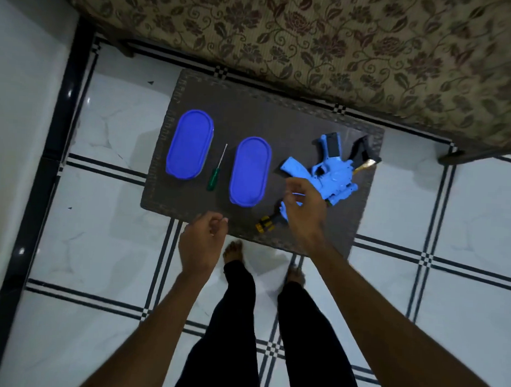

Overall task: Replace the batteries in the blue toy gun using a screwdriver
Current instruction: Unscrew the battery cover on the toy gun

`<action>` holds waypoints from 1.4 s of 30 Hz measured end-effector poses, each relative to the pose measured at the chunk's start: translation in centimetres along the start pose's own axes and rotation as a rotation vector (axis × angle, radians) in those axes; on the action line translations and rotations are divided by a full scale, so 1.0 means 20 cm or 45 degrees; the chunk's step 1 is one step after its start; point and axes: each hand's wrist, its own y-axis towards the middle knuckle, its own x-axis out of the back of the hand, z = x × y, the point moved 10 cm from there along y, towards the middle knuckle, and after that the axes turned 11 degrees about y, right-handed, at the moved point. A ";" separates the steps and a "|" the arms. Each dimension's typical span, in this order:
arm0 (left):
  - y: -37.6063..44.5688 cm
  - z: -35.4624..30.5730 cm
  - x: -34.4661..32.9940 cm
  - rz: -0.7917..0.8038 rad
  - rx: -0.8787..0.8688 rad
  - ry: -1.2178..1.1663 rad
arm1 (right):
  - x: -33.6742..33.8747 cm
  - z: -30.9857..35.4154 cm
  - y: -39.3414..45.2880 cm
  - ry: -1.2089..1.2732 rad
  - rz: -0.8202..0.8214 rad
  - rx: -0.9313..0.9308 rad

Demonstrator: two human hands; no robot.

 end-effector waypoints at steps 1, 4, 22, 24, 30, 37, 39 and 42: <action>-0.05 -0.08 0.06 -0.017 -0.037 -0.003 | 0.07 0.07 -0.01 -0.030 0.028 0.059; -0.19 -0.39 0.24 -0.118 -0.117 0.037 | 0.35 0.31 -0.03 -0.153 0.117 0.205; -0.52 -1.90 0.50 -0.497 -0.062 0.008 | 1.62 1.23 0.38 -0.914 0.621 1.084; -0.50 -1.85 0.49 -0.502 0.045 -0.024 | 1.53 1.32 0.40 -0.932 0.720 1.145; -0.48 -1.68 0.49 -0.658 0.391 -0.110 | 1.14 1.54 0.43 -1.032 0.987 1.358; -0.61 -1.57 0.45 -0.735 0.830 -0.234 | 0.82 1.68 0.40 -1.075 1.387 1.575; -0.68 -1.58 0.43 -0.762 0.942 -0.253 | 0.74 1.69 0.39 -1.113 1.455 1.609; -0.80 -1.60 0.38 -0.815 1.121 -0.304 | 0.59 1.66 0.39 -1.238 1.629 1.660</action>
